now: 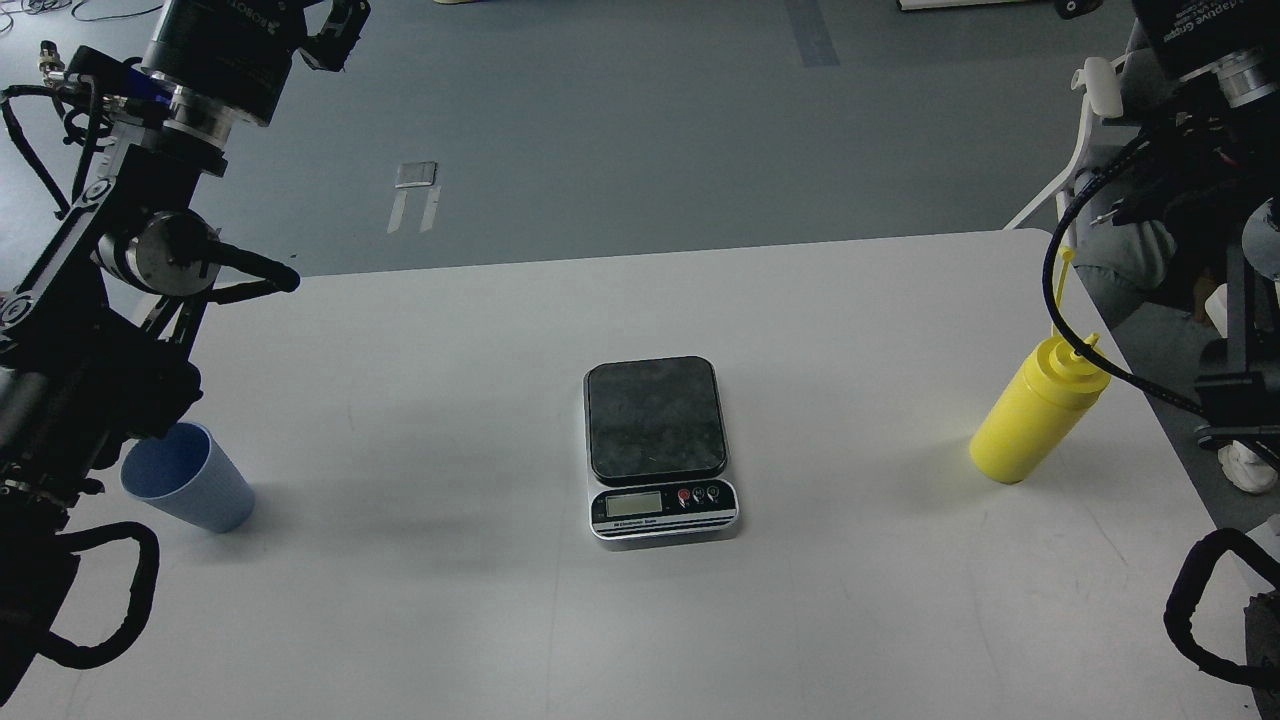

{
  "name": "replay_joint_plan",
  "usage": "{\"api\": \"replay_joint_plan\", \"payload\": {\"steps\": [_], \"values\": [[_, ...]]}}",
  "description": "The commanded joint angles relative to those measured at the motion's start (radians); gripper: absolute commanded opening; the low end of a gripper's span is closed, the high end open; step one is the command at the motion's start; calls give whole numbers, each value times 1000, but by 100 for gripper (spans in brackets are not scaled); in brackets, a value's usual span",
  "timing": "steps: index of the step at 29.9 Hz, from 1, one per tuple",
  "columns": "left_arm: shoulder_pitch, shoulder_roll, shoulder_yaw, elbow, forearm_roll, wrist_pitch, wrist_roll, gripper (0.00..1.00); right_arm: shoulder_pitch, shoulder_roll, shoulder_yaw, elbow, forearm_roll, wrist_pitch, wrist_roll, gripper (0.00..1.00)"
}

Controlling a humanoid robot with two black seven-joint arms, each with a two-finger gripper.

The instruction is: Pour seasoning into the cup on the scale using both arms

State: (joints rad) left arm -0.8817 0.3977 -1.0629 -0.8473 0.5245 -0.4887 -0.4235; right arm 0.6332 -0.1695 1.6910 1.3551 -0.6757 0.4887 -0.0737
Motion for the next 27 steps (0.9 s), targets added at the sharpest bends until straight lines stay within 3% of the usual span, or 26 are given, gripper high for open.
{"api": "replay_joint_plan", "payload": {"steps": [1, 27], "values": [[4, 3, 0, -10, 0, 0, 2, 98, -3, 1, 1, -2, -36, 0, -3, 99], [13, -10, 3, -10, -8, 0, 0, 98, -27, -7, -1, -4, -41, 0, -3, 99]]}}
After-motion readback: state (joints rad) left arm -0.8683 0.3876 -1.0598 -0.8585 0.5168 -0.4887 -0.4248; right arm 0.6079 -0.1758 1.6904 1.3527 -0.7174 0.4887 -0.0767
